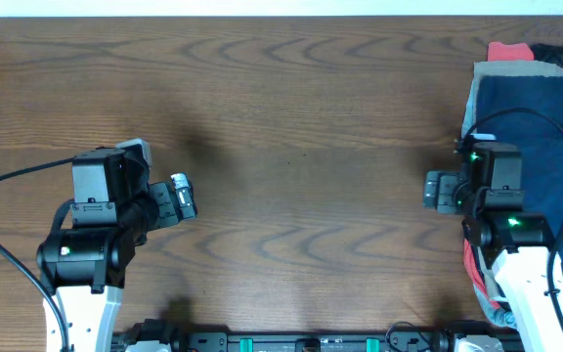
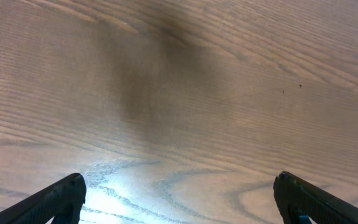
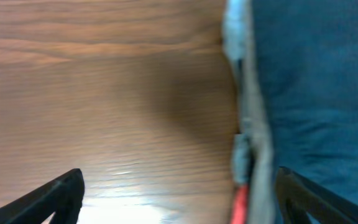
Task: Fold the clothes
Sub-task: 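Raise both arms and move the right gripper over the clothes stack, then lower the right gripper and grasp the navy shorts' edge on the stack, then pull the navy shorts left off the stack onto the open table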
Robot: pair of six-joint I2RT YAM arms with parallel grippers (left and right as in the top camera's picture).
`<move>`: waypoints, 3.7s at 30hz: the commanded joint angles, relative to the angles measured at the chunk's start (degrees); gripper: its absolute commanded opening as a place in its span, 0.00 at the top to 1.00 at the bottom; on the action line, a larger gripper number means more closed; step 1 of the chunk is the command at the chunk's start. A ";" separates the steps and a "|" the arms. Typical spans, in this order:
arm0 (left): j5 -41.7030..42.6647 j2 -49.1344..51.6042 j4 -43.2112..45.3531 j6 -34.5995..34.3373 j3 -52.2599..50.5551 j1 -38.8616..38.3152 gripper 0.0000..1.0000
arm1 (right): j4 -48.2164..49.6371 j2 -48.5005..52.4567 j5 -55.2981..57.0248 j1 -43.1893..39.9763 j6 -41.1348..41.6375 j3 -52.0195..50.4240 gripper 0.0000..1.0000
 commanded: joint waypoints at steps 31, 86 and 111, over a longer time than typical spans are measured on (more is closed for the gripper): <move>0.37 0.22 2.29 -0.11 1.36 0.24 0.02 | 7.82 16.65 14.97 -10.86 1.73 1.51 0.57; 0.42 0.22 2.29 -0.11 1.33 0.24 0.02 | 9.99 25.14 10.54 -11.67 3.54 1.25 0.89; 0.42 0.22 2.34 -0.11 1.33 0.24 0.02 | 3.15 15.61 -37.62 -11.69 -4.61 15.41 0.99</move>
